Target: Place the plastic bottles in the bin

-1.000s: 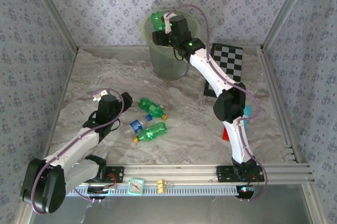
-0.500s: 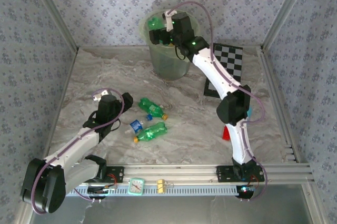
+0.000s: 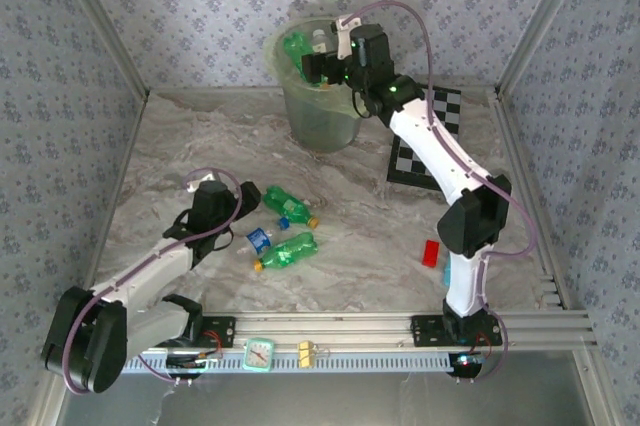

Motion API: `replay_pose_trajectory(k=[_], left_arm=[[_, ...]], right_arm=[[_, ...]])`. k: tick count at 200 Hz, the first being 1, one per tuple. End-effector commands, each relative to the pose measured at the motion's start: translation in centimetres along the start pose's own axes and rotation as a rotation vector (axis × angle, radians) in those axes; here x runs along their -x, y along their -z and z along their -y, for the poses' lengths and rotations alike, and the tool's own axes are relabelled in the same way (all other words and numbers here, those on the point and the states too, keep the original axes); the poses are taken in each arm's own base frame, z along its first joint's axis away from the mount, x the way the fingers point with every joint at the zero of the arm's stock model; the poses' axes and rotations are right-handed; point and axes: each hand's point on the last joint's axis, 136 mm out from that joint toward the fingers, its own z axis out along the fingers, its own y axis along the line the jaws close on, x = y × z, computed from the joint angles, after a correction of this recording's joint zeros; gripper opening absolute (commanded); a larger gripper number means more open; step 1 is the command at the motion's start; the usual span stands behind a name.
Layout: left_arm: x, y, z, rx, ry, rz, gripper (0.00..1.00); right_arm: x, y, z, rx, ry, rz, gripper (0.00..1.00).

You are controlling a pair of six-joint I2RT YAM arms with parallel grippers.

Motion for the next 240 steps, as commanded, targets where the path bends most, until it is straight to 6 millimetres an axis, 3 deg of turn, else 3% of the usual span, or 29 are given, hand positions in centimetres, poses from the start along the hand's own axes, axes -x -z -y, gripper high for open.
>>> replay_pose_trajectory(k=[1, 40, 91, 110, 145, 191, 240], left_arm=[[1.1, 0.3, 1.7, -0.035, 0.007, 0.014, 1.0], [1.3, 0.4, 1.7, -0.026, -0.001, 0.013, 1.0], [1.4, 0.7, 1.5, -0.016, -0.005, 0.018, 1.0], [1.5, 0.8, 1.4, -0.015, -0.003, 0.024, 1.0], [1.5, 0.9, 1.5, -0.017, -0.002, 0.025, 1.0], [1.1, 0.9, 1.9, -0.035, -0.017, 0.002, 1.0], [-0.8, 1.2, 2.5, -0.045, -0.063, -0.061, 1.0]], right_arm=[[-0.9, -1.6, 1.3, -0.026, 0.016, -0.036, 1.0], [-2.6, -4.5, 1.7, -0.051, 0.029, -0.09, 1.0], [-4.0, -7.0, 4.1, -0.153, 0.011, -0.128, 1.0], [-3.5, -7.2, 4.7, -0.155, -0.002, -0.113, 1.0], [-2.6, -7.4, 3.5, -0.086, 0.013, -0.085, 1.0], [-1.1, -5.5, 2.5, -0.076, 0.04, -0.07, 1.0], [1.1, 0.4, 1.1, -0.05, 0.047, -0.024, 1.0]])
